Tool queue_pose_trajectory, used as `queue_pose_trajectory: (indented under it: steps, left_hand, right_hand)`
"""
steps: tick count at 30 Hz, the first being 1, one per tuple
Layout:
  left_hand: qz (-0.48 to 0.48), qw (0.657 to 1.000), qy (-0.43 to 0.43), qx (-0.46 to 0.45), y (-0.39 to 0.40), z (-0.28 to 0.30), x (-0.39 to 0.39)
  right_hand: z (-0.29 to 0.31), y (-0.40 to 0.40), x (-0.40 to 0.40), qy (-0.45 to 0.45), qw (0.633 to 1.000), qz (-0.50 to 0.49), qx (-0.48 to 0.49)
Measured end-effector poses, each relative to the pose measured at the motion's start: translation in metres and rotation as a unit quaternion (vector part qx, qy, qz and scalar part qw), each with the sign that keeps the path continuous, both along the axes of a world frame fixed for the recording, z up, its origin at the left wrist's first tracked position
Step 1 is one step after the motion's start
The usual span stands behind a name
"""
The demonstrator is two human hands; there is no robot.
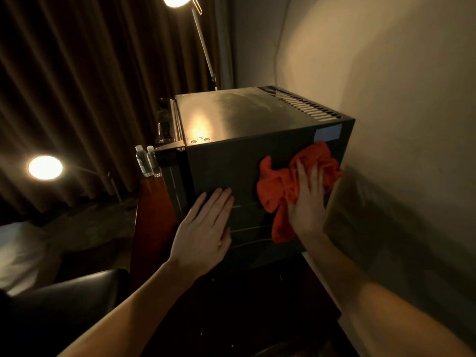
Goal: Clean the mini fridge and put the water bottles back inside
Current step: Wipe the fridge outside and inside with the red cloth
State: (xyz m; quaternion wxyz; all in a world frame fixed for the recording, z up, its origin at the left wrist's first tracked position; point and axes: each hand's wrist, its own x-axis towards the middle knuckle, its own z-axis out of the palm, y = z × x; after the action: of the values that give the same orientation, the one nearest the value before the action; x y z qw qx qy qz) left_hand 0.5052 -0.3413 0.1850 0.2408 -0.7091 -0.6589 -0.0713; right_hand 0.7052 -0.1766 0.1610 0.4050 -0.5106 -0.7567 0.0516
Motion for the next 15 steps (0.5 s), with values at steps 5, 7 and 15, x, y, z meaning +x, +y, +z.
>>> queue_pose_trajectory:
  steps: [5, 7, 15]
  left_hand:
    - [0.015, 1.000, -0.003, -0.008, -0.004, -0.011, -0.007]
    - [0.016, 1.000, -0.018, 0.005, -0.006, -0.015, -0.008]
    - [0.011, 0.999, -0.038, 0.034, -0.009, -0.033, -0.006]
  right_hand:
    - [-0.023, -0.025, -0.035, 0.043, 0.999, 0.014, 0.010]
    - [-0.037, -0.037, -0.051, -0.012, 0.997, 0.052, 0.049]
    - [-0.054, -0.039, -0.059, -0.227, 0.928, 0.166, 0.244]
